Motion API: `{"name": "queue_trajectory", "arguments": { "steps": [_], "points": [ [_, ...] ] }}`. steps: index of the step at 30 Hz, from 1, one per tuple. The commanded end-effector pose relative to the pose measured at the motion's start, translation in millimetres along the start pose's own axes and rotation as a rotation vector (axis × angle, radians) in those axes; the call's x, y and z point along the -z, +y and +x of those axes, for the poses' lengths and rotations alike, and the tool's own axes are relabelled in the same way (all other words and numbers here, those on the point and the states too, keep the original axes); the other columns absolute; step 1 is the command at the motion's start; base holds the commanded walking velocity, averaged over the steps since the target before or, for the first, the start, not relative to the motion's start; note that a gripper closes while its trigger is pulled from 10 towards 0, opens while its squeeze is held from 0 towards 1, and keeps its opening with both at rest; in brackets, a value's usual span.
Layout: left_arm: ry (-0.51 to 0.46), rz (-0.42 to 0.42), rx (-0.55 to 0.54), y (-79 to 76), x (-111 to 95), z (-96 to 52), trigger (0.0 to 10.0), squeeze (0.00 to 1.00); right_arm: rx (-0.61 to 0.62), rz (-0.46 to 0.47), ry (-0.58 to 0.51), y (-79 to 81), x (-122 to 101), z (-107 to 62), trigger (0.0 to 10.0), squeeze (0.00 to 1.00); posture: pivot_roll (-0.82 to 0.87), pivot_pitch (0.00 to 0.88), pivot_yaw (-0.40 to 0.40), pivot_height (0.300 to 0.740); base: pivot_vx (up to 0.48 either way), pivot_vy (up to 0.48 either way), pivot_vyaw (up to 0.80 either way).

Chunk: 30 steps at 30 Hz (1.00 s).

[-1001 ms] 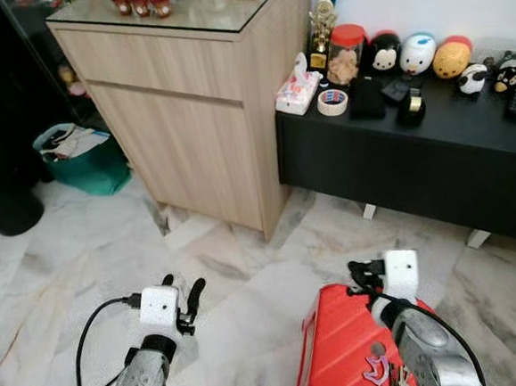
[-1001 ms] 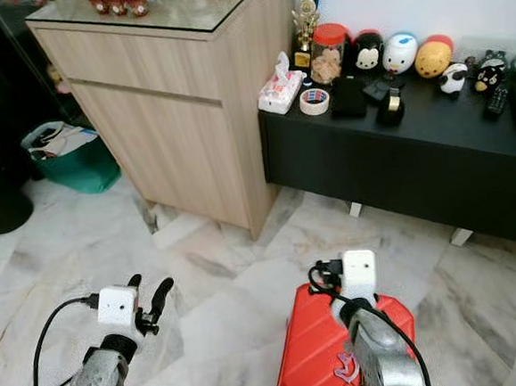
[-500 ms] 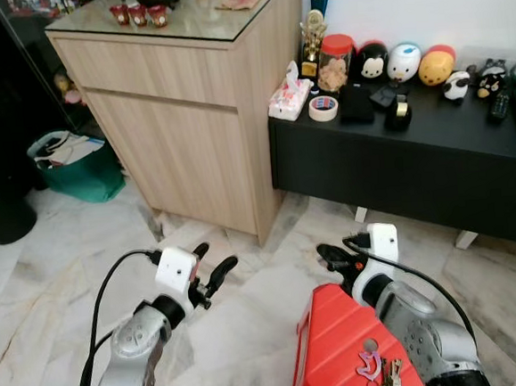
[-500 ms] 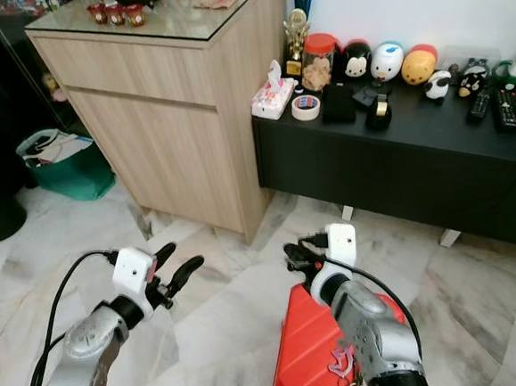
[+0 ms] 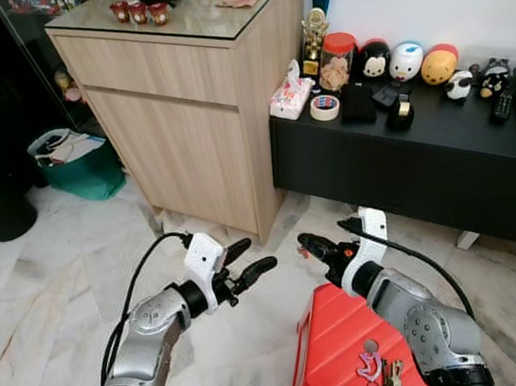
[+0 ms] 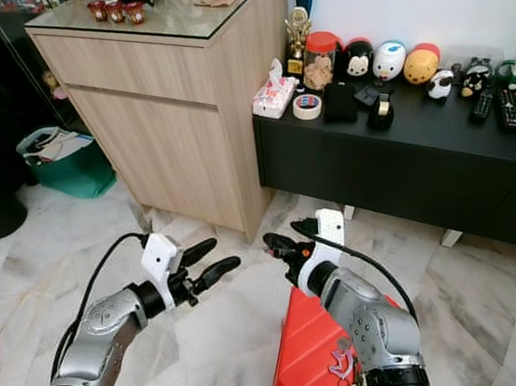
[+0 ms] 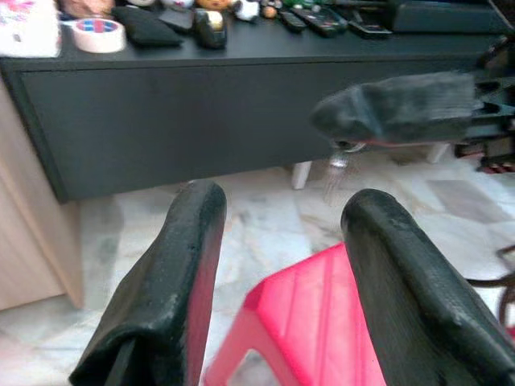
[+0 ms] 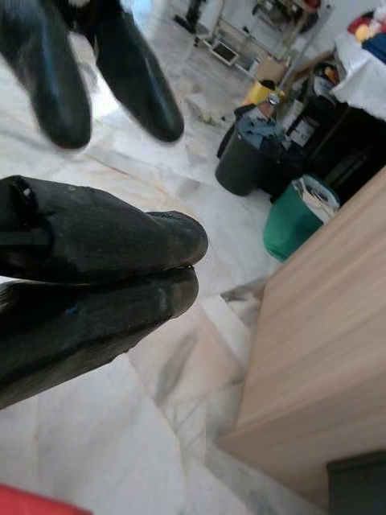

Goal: Hang keys on a hook

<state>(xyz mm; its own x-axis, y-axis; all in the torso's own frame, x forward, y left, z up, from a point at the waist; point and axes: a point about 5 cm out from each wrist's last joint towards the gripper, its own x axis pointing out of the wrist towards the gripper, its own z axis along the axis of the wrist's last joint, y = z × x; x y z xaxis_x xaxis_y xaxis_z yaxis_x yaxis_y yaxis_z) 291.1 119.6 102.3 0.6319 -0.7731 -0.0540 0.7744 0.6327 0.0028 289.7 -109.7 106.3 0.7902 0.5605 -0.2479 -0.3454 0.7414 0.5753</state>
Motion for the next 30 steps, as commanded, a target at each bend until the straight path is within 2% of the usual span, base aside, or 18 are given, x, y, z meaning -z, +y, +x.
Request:
{"name": "queue_trajectory", "arguments": {
  "steps": [1, 9, 12, 14, 18, 23, 30],
  "points": [
    [-0.003, -0.014, 0.072, -8.2, -4.3, 4.2, 10.0, 0.00, -0.033, 0.003, -0.009, 9.3, -6.5, -2.4, 10.0, 0.00, 0.01, 0.078, 0.032, 0.740, 0.000, 0.000, 0.00],
    [0.003, -0.009, 0.091, -10.8, -4.2, 3.9, 10.0, 0.00, -0.089, -0.006, 0.022, 21.7, -8.1, -4.0, 10.0, 0.00, 0.00, 0.075, 0.032, 0.740, 0.000, 0.000, 0.00],
    [0.011, 0.032, 0.079, -9.4, -5.5, 4.1, 10.0, 0.00, -0.099, -0.008, 0.031, 24.6, -9.2, -4.6, 10.0, 0.00, 0.00, 0.077, 0.029, 0.740, 0.000, 0.000, 0.00],
    [0.000, 0.066, 0.025, -3.3, -6.2, 5.1, 10.0, 0.00, -0.108, -0.035, 0.059, 27.0, -7.8, -6.3, 10.0, 0.00, 0.00, 0.084, 0.025, 0.740, 0.000, 0.000, 0.00],
    [0.000, 0.118, 0.032, -2.5, -8.0, 5.3, 10.0, 0.00, -0.102, -0.036, 0.080, 27.0, -6.9, -7.9, 10.0, 0.00, 0.00, 0.084, 0.025, 0.740, 0.000, 0.000, 0.00],
    [0.015, 0.245, 0.059, -4.0, -9.7, 7.9, 10.0, 0.00, -0.082, -0.075, 0.092, 25.0, -7.7, -10.7, 10.0, 0.00, 0.00, 0.096, 0.024, 0.740, 0.000, 0.000, 0.00],
    [0.029, 0.251, 0.077, -6.0, -5.9, 8.8, 10.0, 0.00, -0.089, -0.077, 0.096, 27.0, -8.4, -11.3, 10.0, 0.00, 0.00, 0.105, 0.025, 0.740, 0.000, 0.000, 0.00]
  ]
}}
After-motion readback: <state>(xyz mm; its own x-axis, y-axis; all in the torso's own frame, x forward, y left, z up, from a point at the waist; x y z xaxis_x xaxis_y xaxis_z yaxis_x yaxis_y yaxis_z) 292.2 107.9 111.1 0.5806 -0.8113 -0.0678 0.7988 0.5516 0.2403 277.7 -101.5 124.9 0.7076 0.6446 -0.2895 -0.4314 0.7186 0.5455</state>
